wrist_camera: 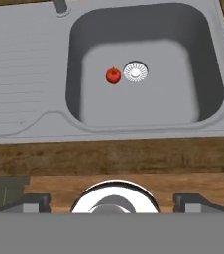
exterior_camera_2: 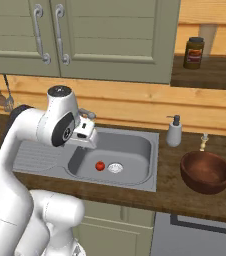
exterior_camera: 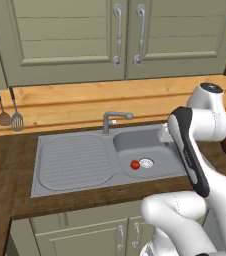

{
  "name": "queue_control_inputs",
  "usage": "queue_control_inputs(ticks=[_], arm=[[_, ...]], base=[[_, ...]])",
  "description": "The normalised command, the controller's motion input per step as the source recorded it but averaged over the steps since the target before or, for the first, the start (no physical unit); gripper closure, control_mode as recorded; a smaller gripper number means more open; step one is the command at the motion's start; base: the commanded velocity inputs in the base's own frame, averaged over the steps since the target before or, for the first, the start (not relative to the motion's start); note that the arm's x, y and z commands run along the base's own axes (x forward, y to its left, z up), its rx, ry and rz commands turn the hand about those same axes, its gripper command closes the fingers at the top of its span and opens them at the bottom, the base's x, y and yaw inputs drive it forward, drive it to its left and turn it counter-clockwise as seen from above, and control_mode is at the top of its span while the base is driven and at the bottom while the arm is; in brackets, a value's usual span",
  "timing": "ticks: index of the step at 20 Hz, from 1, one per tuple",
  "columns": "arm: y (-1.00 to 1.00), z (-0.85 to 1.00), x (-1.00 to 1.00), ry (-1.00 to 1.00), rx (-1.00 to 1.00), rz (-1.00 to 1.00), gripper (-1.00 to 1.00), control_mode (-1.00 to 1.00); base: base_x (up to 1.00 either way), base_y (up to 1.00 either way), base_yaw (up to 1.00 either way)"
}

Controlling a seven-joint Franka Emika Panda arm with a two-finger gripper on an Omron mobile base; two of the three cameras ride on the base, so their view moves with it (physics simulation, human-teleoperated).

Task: Pick the tomato from the sink and place it in the bowl. Then pick the bowl and place it in the microwave. Then close the microwave door and press the start button.

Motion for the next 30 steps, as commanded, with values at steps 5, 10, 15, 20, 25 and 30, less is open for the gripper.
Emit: queue_control_inputs(ticks=[5,10,15,20,25,30], arm=[[-0.19,-0.53,0.35,0.0,0.07,0.0,-1.0,-1.0],[0.0,-0.44,0.54,0.0,0.0,0.0,-1.0,-1.0],[0.0,-0.38,0.68,0.02,0.0,0.0,-1.0,-1.0],[0.0,-0.48,0.78,0.08,0.01,0.0,-1.0,-1.0],[0.0,-0.32,0.71,0.02,0.03,0.0,-1.0,-1.0],[0.0,-0.07,0.74,0.12,0.06,0.0,-1.0,-1.0]], base=[[0.0,0.0,0.0],[0.0,0.0,0.0],[0.0,0.0,0.0],[0.0,0.0,0.0],[0.0,0.0,0.0],[0.0,0.0,0.0]])
